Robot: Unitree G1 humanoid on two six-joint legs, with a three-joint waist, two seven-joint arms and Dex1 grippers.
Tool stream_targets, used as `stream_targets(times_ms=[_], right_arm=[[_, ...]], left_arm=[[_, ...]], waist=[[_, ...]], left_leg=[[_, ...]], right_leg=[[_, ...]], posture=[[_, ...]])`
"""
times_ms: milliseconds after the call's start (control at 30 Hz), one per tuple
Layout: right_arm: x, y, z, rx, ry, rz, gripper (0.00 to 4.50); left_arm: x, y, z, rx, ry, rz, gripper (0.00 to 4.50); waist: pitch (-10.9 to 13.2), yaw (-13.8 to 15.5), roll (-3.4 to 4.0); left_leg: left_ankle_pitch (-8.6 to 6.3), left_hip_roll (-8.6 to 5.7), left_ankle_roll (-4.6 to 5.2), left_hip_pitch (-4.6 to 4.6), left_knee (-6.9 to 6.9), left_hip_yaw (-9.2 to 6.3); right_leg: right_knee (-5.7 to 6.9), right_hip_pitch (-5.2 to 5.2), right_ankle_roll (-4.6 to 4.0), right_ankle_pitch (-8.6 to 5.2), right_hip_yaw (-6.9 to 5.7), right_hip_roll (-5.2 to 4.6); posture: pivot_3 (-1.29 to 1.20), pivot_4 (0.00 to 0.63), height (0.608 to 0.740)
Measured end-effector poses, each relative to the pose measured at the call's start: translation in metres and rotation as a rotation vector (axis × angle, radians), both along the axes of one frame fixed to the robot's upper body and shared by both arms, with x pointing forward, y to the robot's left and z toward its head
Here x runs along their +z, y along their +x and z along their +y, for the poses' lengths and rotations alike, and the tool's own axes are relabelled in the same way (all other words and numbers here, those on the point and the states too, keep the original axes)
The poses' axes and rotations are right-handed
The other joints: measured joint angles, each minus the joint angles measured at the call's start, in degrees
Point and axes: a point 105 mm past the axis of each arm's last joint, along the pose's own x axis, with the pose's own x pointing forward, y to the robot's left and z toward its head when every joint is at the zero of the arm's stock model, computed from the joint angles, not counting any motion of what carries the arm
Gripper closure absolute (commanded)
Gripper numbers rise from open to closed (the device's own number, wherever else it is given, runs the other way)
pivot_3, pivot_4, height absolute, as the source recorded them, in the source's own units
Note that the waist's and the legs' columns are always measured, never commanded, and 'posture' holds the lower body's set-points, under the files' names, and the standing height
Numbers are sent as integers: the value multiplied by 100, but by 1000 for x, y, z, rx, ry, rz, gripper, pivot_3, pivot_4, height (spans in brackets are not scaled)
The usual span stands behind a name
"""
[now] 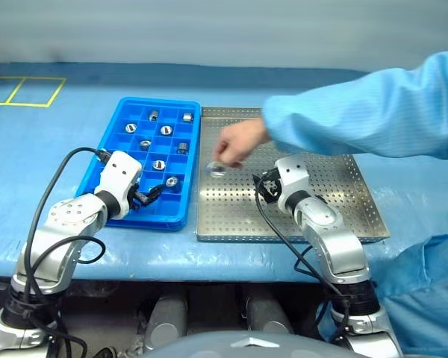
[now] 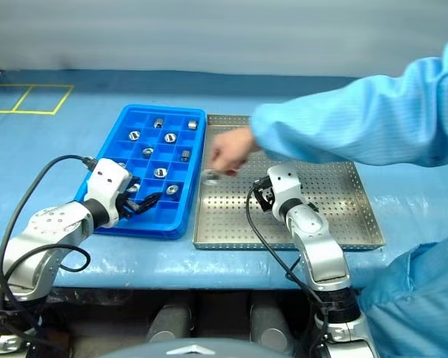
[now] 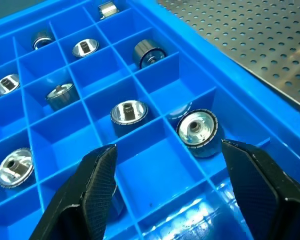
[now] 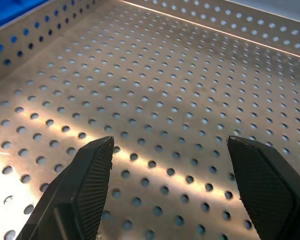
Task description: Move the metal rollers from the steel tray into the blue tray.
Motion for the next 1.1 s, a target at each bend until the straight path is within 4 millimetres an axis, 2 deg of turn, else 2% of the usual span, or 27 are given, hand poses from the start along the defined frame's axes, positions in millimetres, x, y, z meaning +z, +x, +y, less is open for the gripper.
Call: stream_targets(times_ms=[200,333,467,600,733,800,1000,1100], right_arm=[[-16,-7,-20,-63,-56,67,704],[-21,-10,-23,-78,-62,94,704],[-17,-12,-22,-75,-58,82,704],[-12,-10,-14,-61,9,72,704],[13,3,9,23,131,10,704],[18,9,16,54,157,-2,704],[-19,20,23,61,181,128,704],[-26,23,27,68,176,152,704]], left_arm=[[-7,3,-13,-39,-18,23,880],[-9,2,-21,-63,-30,24,880],[-7,3,-24,-71,-37,15,880],[-6,3,-37,-123,-65,17,880],[-4,0,-68,-236,-156,21,880],[-4,-2,-78,-271,-189,30,880],[-7,-9,-98,-359,-232,70,880],[-10,-11,-103,-384,-239,88,880]], waist=[[0,-13,-1],[0,-52,-1],[0,-65,-1],[0,-65,-1],[0,-77,-1],[-1,-79,-1],[-1,-71,-1],[-1,-76,-1]], left_leg=[[0,-2,0,-4,9,1],[0,-1,1,-2,10,2],[0,-1,1,-2,17,1],[0,-2,1,-4,24,2],[0,-1,2,-2,35,3],[0,-1,2,-1,36,2],[-1,-5,3,-6,31,1],[0,-4,4,-4,31,1]], right_leg=[[0,2,2,1,2,0],[4,2,3,2,4,0],[6,3,3,2,4,1],[6,6,8,4,4,0],[7,11,16,9,6,1],[8,13,16,10,6,3],[6,10,18,12,10,2],[8,10,20,13,11,3]], posture=[[40,150,740],[36,150,740],[35,150,740],[34,150,740],[29,150,740],[32,150,740],[48,150,740],[63,150,740]])
